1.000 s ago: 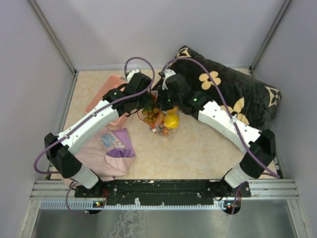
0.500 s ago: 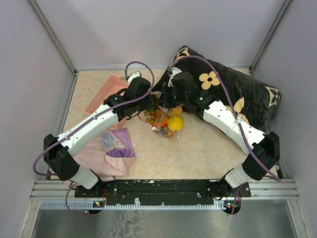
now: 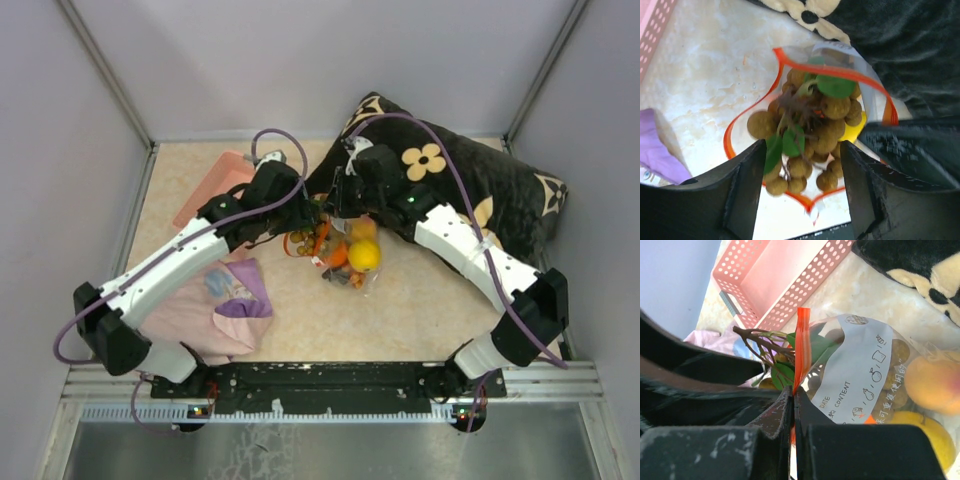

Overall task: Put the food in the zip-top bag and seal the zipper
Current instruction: Place the fake fruit in the zipper food storage bag.

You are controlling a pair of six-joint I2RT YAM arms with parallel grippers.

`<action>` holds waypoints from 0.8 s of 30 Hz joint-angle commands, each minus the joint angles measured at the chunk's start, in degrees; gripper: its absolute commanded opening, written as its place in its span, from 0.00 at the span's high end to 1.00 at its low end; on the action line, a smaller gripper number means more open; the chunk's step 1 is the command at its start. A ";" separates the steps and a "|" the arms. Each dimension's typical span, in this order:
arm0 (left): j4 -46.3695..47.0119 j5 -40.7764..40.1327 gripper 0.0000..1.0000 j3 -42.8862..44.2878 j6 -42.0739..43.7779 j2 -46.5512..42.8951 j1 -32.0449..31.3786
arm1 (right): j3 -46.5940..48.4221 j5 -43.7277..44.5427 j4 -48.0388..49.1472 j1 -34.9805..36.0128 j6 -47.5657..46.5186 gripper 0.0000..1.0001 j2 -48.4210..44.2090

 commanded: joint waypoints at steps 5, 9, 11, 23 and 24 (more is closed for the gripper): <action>-5.22 8.18 0.28 -5.36 1.26 -13.21 4.11 | 0.80 -1.54 5.02 -0.81 0.01 1.00 -3.07; -4.84 10.65 0.23 -12.27 1.64 -18.50 8.36 | 0.96 -2.14 5.07 -1.05 -0.07 1.00 -2.64; -2.03 17.20 0.25 -16.75 2.28 -20.45 14.20 | 0.91 -2.38 5.08 -1.10 -0.17 1.00 -2.50; 13.18 38.33 0.36 -23.62 3.25 -11.93 22.64 | 0.26 -2.95 4.80 -1.14 -0.07 1.00 -2.59; 13.85 38.23 0.36 -23.48 3.28 -10.98 22.61 | 0.15 -2.85 4.65 -1.12 -0.15 1.00 -2.61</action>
